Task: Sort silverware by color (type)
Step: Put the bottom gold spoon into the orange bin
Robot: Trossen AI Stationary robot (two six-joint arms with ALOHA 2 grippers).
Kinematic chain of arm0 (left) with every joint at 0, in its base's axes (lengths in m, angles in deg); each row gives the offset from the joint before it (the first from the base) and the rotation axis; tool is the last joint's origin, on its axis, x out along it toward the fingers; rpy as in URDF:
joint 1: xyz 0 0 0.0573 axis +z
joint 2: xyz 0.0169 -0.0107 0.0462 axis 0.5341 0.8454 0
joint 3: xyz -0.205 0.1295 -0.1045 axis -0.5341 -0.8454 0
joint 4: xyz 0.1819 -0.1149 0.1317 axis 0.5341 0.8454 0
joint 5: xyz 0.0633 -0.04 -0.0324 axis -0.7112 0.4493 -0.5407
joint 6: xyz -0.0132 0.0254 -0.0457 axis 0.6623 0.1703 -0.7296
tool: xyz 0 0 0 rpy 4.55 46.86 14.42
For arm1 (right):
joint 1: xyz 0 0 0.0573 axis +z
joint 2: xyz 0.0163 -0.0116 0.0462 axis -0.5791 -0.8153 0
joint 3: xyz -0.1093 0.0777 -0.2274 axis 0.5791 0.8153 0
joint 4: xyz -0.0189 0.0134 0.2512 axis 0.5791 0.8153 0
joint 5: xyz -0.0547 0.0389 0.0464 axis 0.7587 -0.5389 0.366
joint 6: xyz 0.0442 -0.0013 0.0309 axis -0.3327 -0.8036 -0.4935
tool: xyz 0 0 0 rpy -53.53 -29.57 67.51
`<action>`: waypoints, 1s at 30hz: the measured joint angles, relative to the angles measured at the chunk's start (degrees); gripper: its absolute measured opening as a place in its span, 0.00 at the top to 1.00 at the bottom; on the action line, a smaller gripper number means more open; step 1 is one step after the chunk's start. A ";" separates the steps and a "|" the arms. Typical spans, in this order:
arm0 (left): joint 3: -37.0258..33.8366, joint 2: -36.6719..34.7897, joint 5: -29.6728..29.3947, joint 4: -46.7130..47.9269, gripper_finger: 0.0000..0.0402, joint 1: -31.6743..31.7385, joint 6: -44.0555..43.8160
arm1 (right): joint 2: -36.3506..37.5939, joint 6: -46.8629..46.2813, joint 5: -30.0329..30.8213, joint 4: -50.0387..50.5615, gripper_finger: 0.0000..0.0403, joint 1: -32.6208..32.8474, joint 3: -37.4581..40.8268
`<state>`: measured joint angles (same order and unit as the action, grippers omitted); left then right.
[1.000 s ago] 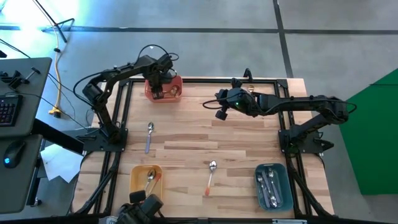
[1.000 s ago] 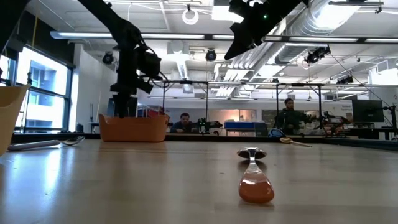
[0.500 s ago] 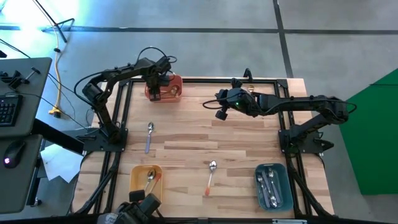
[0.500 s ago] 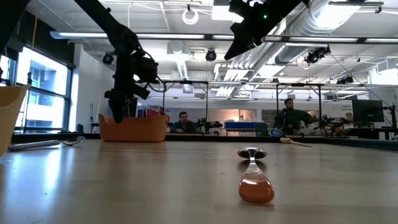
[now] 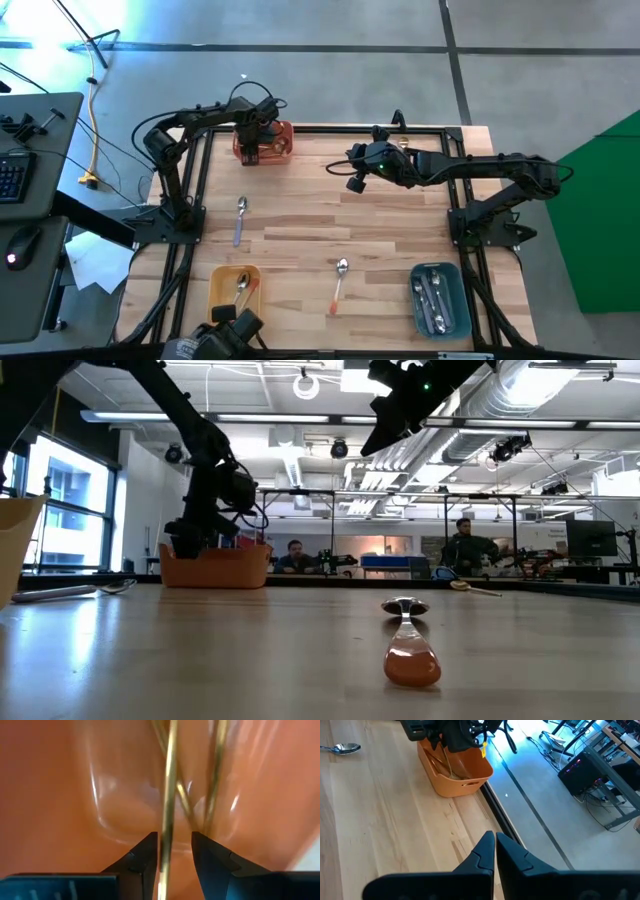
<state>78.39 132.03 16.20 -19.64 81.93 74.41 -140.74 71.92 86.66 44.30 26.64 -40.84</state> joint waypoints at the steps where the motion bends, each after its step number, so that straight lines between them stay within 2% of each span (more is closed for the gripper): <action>1: 0.00 0.20 -0.81 -0.02 0.73 0.00 0.03 | 0.00 0.00 0.00 0.00 1.00 0.02 0.00; 4: 0.00 0.24 -2.18 -0.04 0.79 -0.03 0.66 | 0.00 0.00 0.00 0.00 1.00 -0.01 0.00; 11: 0.00 0.15 -3.43 0.03 0.97 -0.22 1.61 | 0.00 0.00 0.00 0.00 1.00 -0.01 0.00; 17: 0.00 -1.31 -3.67 0.35 0.98 -0.22 2.13 | 0.00 0.03 0.00 0.00 1.00 0.00 -0.01; 23: 0.01 -5.88 -3.51 0.52 0.98 -0.20 2.14 | 0.00 0.42 0.00 0.00 1.00 0.00 -0.01; 30: 0.02 -11.60 2.55 0.11 0.99 0.11 1.81 | 0.00 0.42 0.00 0.00 1.00 0.02 0.00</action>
<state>78.42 120.42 18.75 -19.53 82.04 76.23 -140.74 72.34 86.66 44.30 26.65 -40.84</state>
